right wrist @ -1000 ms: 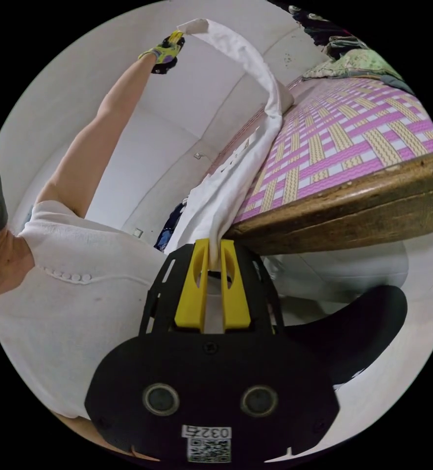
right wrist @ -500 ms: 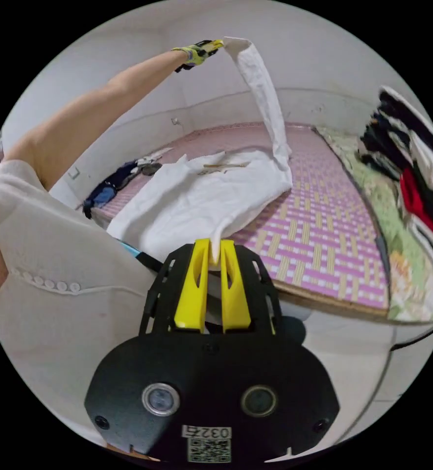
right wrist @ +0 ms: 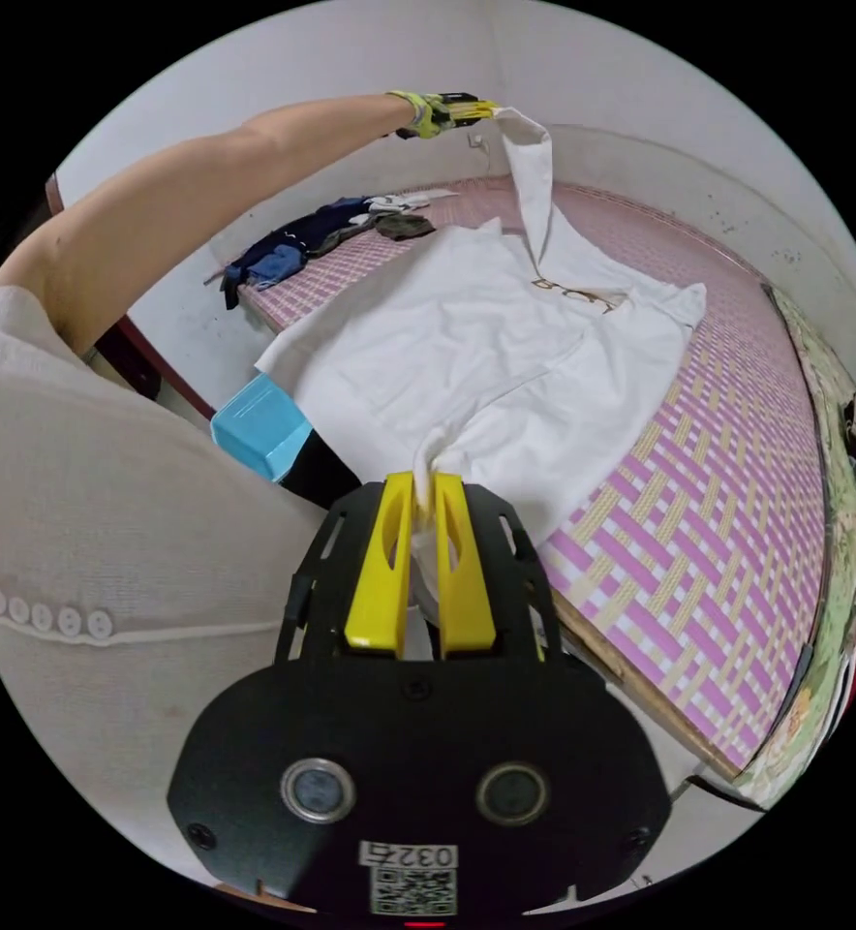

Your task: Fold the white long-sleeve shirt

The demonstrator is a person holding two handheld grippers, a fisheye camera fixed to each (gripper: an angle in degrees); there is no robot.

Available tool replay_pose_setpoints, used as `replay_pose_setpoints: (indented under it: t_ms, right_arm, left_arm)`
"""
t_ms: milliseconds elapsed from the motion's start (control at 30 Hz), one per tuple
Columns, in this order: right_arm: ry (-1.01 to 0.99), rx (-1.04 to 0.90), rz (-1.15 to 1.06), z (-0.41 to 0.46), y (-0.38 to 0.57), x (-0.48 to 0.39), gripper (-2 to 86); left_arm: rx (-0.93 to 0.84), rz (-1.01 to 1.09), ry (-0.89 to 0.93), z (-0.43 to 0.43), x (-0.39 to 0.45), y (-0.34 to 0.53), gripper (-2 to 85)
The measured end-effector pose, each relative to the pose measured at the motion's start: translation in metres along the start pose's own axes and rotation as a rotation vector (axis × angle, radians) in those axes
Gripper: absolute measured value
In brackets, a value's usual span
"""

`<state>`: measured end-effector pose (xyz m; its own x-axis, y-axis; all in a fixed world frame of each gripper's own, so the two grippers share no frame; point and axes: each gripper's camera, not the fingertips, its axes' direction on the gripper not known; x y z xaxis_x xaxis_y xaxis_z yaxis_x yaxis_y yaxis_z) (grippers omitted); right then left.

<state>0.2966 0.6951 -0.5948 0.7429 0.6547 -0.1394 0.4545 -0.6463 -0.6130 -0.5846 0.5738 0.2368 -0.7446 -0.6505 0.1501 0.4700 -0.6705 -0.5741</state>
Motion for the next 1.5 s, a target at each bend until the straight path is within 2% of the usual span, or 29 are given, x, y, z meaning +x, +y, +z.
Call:
replay_pose_setpoints:
  t_ms: [167,267,300,400,533,633,833,900,1033,1100,1233,1367,1500]
  right_arm:
    - [-0.058,0.022,0.039,-0.008,-0.004,0.016,12.8]
    - [-0.312,0.054,0.038,-0.015,0.002,0.038,11.9]
    - [-0.358,0.119,0.091,-0.026,0.013,0.054,11.5]
    - [-0.328,0.28,0.313,-0.056,0.063,0.102,10.4]
    - [-0.379,0.244,0.49,-0.053,0.105,0.136,8.5]
    - [-0.543,0.244,0.535,-0.032,0.111,0.15,9.0]
    - [-0.706,0.326,0.582,-0.009,0.108,0.176,7.5]
    - [-0.674,0.34,0.546,-0.017,0.107,0.176,4.9]
    - [-0.441,0.395,0.516,-0.074,0.127,0.173,3.4]
    - [-0.392,0.394,0.53,-0.089,0.141,0.178,3.3]
    - [-0.369,0.27,0.562,-0.074,0.151,0.187,3.4]
    - [-0.401,0.305,0.547,-0.072,0.156,0.188,3.5]
    - [-0.423,0.325,0.506,-0.072,0.162,0.191,3.7]
  left_arm:
    - [-0.069,0.057,0.065,0.034,0.02,-0.013,-1.5]
    - [-0.19,0.121,0.03,0.077,0.033,-0.011,-1.5]
    - [-0.256,0.133,0.012,0.098,0.032,-0.005,-1.5]
    - [-0.423,0.156,-0.009,0.149,0.013,0.017,-1.5]
    - [-0.57,0.162,-0.025,0.206,-0.025,0.05,-1.5]
    - [-0.603,0.157,-0.033,0.233,-0.046,0.067,-1.6]
    - [-0.594,0.111,-0.025,0.254,-0.075,0.073,-1.6]
    - [-0.559,0.1,-0.016,0.252,-0.08,0.067,-1.6]
    - [-0.526,0.121,-0.057,0.251,-0.084,0.054,-1.6]
    - [-0.521,0.134,-0.078,0.254,-0.086,0.051,-1.6]
    - [-0.495,0.11,-0.105,0.277,-0.101,0.047,-1.6]
    - [-0.508,0.098,-0.102,0.326,-0.102,0.045,-1.6]
    - [-0.576,0.171,-0.198,0.416,-0.086,0.038,-1.6]
